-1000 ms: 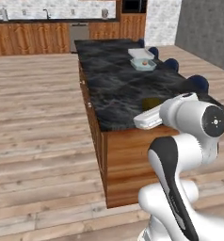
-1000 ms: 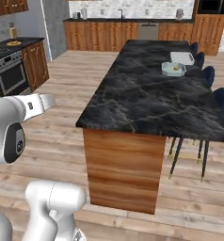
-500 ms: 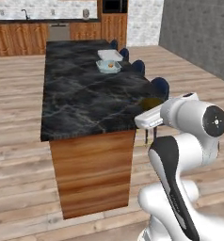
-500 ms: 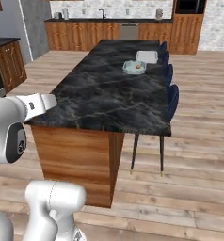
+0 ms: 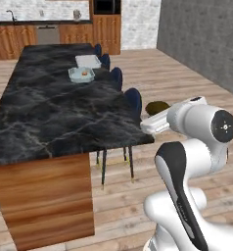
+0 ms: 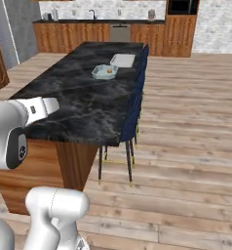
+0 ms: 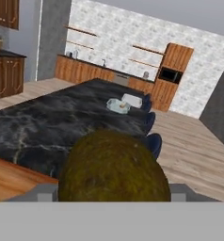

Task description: Place the cold items (avocado and tangerine) from the fridge in one tupperware on the dining counter. Place the warm items (kebab skewer and hot dog) in the stove area in another tupperware.

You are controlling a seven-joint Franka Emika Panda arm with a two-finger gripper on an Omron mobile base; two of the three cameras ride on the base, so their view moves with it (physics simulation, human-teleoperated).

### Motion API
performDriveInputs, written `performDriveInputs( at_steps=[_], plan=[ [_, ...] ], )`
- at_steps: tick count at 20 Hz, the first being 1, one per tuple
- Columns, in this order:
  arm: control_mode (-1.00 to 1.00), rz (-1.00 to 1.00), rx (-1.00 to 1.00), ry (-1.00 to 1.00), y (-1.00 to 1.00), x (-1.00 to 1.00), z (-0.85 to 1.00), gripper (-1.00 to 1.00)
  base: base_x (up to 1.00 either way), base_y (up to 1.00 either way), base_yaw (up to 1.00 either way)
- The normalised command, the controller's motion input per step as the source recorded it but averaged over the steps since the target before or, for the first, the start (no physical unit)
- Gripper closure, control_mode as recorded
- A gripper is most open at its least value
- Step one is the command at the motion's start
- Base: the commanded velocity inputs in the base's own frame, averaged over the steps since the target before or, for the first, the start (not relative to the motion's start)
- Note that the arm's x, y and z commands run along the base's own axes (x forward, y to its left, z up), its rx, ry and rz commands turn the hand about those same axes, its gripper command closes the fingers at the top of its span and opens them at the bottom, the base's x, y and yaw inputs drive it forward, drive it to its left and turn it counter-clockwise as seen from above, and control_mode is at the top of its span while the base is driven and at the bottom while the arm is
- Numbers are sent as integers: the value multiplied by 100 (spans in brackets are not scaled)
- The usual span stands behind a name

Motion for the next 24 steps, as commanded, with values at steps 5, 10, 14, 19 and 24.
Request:
performDriveInputs(
  at_steps=[5,10,14,19,24],
  plan=[
    [100,0,0,0,0,0,0,100,66,-100,0],
    [100,0,0,0,0,0,0,100,75,-100,0],
    [100,0,0,0,0,0,0,100,82,-100,4],
    [100,0,0,0,0,0,0,100,82,-91,22],
    [100,0,0,0,0,0,0,100,76,-65,44]
  ],
)
